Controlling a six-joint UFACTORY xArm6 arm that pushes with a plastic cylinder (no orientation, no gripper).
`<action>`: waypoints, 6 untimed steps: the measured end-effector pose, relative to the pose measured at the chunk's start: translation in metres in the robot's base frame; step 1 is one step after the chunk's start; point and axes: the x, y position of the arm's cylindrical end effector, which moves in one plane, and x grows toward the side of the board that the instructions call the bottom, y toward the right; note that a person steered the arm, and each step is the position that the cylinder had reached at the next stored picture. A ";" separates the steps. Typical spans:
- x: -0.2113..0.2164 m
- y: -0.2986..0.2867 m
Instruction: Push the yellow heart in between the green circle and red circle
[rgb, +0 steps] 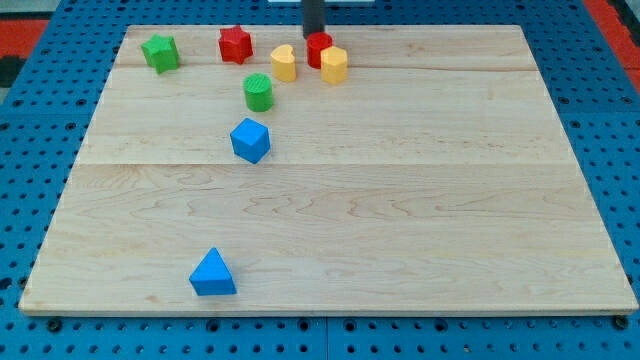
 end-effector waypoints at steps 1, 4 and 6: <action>0.051 0.001; -0.010 -0.058; 0.089 -0.064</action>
